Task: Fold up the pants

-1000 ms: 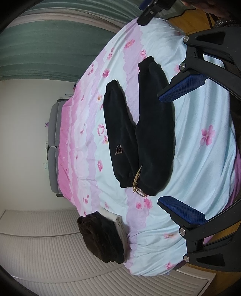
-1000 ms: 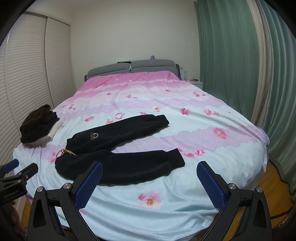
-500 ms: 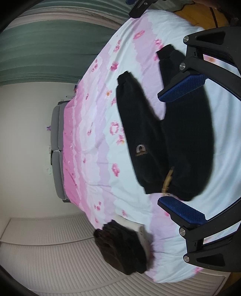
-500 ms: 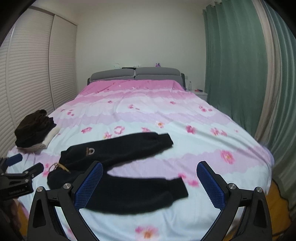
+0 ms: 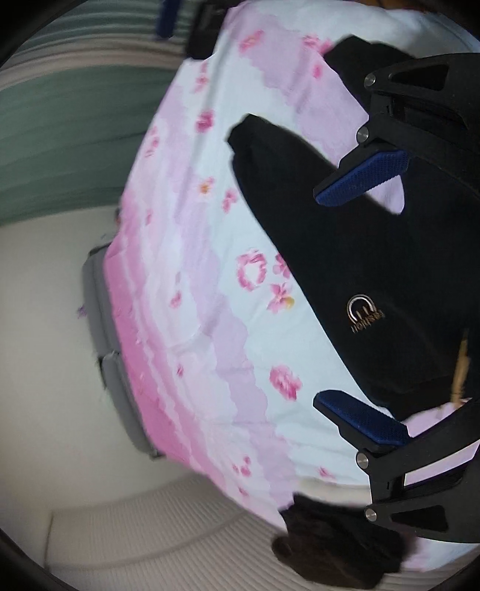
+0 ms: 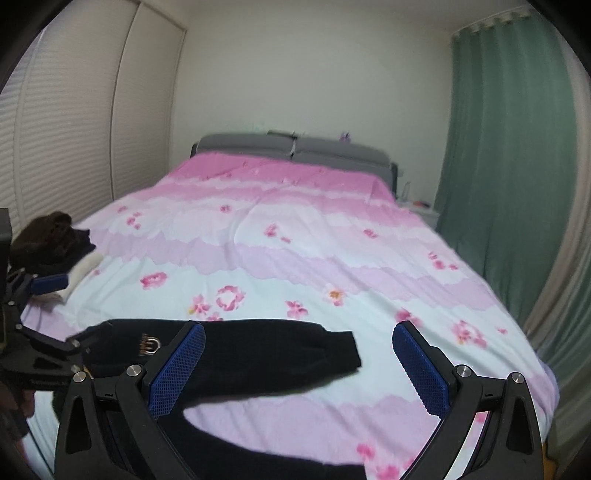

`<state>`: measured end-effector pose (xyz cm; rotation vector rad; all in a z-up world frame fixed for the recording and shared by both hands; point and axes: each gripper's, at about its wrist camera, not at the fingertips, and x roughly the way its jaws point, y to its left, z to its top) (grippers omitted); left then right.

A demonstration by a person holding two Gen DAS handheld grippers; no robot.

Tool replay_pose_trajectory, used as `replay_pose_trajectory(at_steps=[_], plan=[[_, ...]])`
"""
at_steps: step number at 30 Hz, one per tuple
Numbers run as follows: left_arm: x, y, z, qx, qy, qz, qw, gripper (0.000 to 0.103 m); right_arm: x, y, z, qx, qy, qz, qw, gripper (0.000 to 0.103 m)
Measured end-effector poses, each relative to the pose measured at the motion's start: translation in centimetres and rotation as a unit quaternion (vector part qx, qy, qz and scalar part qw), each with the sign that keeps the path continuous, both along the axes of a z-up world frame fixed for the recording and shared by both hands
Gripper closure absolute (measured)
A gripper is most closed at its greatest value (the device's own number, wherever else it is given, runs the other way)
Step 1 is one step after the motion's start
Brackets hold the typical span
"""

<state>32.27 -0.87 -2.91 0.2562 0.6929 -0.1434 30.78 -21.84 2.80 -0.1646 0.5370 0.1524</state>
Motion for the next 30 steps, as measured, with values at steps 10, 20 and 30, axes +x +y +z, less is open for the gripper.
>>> replay_pose_trajectory(at_steps=[10, 20, 30], plan=[[9.2, 1.8, -7.0, 0.002, 0.098, -0.061, 0.9934, 0.018, 12.2, 4.1, -9.1, -0.044, 0.107, 0.090, 0.989, 0.001], [14.8, -0.7, -11.1, 0.055, 0.167, -0.144, 0.9738, 0.042, 18.8, 4.0, -13.8, -0.115, 0.162, 0.128, 0.972, 0.001], [16.6, -1.6, -13.3, 0.045, 0.220, -0.189, 0.9560, 0.068, 23.2, 2.7, -16.8, -0.159, 0.258, 0.219, 0.927, 0.036]])
